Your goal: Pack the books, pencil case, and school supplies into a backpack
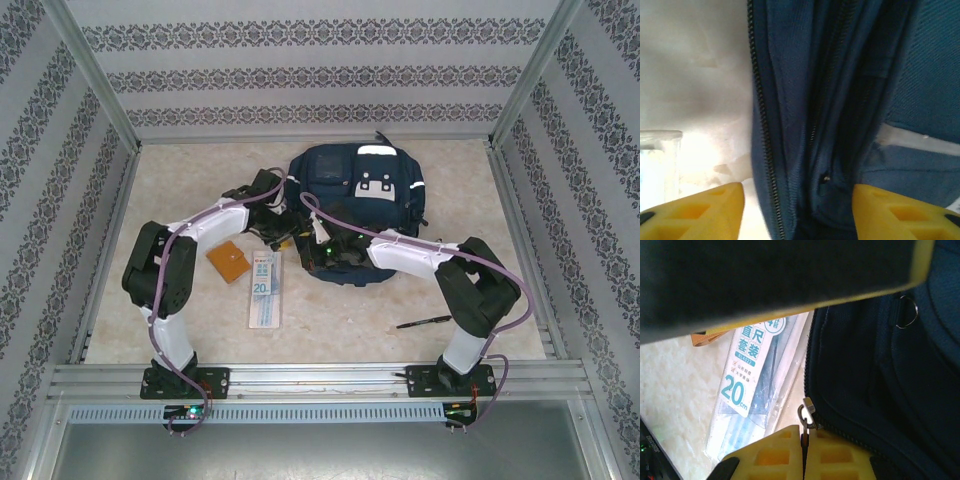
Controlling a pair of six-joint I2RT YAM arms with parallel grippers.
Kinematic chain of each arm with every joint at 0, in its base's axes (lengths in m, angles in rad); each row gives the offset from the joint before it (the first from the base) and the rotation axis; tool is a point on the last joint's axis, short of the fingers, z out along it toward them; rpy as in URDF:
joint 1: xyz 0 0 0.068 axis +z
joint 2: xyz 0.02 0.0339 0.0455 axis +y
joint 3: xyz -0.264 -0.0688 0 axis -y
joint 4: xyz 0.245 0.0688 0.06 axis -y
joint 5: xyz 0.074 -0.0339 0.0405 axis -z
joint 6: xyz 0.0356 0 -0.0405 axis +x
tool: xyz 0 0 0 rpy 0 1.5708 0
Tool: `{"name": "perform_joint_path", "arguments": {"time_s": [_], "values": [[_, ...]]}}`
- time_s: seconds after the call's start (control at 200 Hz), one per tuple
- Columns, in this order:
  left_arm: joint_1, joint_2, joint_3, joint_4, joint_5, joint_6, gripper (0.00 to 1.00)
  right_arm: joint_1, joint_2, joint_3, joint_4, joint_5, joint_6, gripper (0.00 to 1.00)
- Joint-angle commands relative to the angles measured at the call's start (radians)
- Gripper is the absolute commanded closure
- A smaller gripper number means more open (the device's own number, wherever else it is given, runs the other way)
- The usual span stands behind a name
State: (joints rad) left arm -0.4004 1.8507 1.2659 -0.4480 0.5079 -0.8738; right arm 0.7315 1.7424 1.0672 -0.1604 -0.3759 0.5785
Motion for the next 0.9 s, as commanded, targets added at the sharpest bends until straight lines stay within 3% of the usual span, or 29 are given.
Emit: {"name": "perform_joint_path", "arguments": {"time_s": [0.0,0.03,0.08,0.17,0.315,0.435,0.725,0.819,0.899], "values": [[-0.009,0.000,-0.122,0.131,0.021,-0.095,0.55,0.019,0.022,0.046,0.016,-0.056,0.015,1.00],[-0.007,0.004,-0.134,0.136,0.022,-0.095,0.62,0.019,0.020,0.048,0.000,-0.054,0.014,1.00],[0.000,0.010,-0.127,0.122,0.018,-0.078,0.83,0.020,0.013,0.045,-0.033,-0.034,0.011,1.00],[0.020,0.012,-0.062,0.054,0.009,-0.016,1.00,0.017,-0.004,0.036,-0.132,0.000,-0.015,1.00],[0.077,0.032,0.069,-0.110,-0.004,0.140,1.00,-0.022,-0.009,0.052,-0.401,0.006,-0.097,1.00],[0.134,0.071,0.112,-0.153,0.002,0.218,1.00,-0.081,-0.040,0.042,-0.580,0.035,-0.143,1.00],[0.167,0.190,0.260,-0.180,0.024,0.395,1.00,-0.245,-0.133,-0.058,-0.662,0.124,-0.167,1.00],[0.180,0.260,0.389,-0.237,0.060,0.440,1.00,-0.265,-0.132,-0.058,-0.652,0.161,-0.195,1.00],[0.187,0.332,0.524,-0.285,0.028,0.473,1.00,-0.257,-0.121,-0.037,-0.618,0.116,-0.223,1.00]]}}
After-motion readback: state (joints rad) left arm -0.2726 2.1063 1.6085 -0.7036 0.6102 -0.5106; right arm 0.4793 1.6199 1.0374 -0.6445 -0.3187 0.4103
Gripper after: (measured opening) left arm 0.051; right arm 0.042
